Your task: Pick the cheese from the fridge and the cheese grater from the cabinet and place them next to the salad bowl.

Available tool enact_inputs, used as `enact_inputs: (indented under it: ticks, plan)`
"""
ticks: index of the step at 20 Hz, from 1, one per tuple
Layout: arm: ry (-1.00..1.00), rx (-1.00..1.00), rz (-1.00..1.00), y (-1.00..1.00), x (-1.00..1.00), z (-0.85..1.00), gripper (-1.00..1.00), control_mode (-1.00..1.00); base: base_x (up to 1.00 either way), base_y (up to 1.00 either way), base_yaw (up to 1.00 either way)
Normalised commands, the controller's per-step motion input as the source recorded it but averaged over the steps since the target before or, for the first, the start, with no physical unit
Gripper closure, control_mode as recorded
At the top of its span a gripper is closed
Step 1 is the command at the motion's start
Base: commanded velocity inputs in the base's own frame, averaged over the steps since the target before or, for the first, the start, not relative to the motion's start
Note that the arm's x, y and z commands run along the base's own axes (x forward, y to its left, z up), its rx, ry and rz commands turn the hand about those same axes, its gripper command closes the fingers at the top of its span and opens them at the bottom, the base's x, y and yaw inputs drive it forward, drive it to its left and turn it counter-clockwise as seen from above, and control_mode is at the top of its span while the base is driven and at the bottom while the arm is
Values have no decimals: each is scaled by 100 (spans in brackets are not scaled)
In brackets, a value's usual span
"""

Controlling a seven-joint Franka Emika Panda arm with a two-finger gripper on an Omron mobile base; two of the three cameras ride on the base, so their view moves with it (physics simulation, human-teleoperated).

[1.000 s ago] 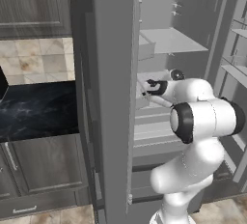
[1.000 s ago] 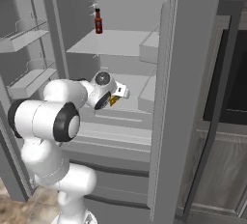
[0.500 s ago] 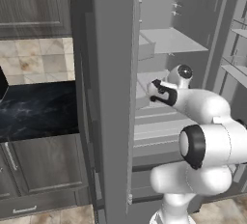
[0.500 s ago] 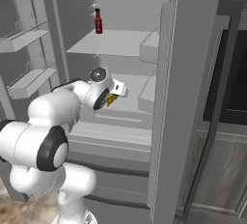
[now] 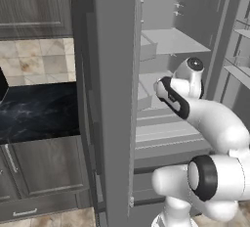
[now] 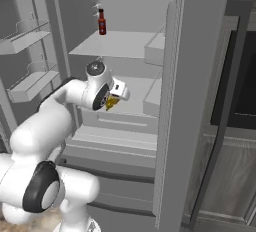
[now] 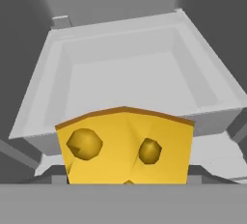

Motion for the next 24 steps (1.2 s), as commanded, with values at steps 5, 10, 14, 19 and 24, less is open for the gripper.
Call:
enact_inputs:
  ticks: [5,10,14,19,24]
  plan:
    - [2,0,0,0,-61,17,100,-100,0,0,0]
    - [2,0,0,0,-61,23,100,-100,0,0,0]
    - [1,0,0,0,-65,21,100,-100,0,0,0]
    - [4,-2,0,0,-52,13,100,-100,0,0,0]
    - [7,-13,-6,10,-32,0,100,-100,0,0,0]
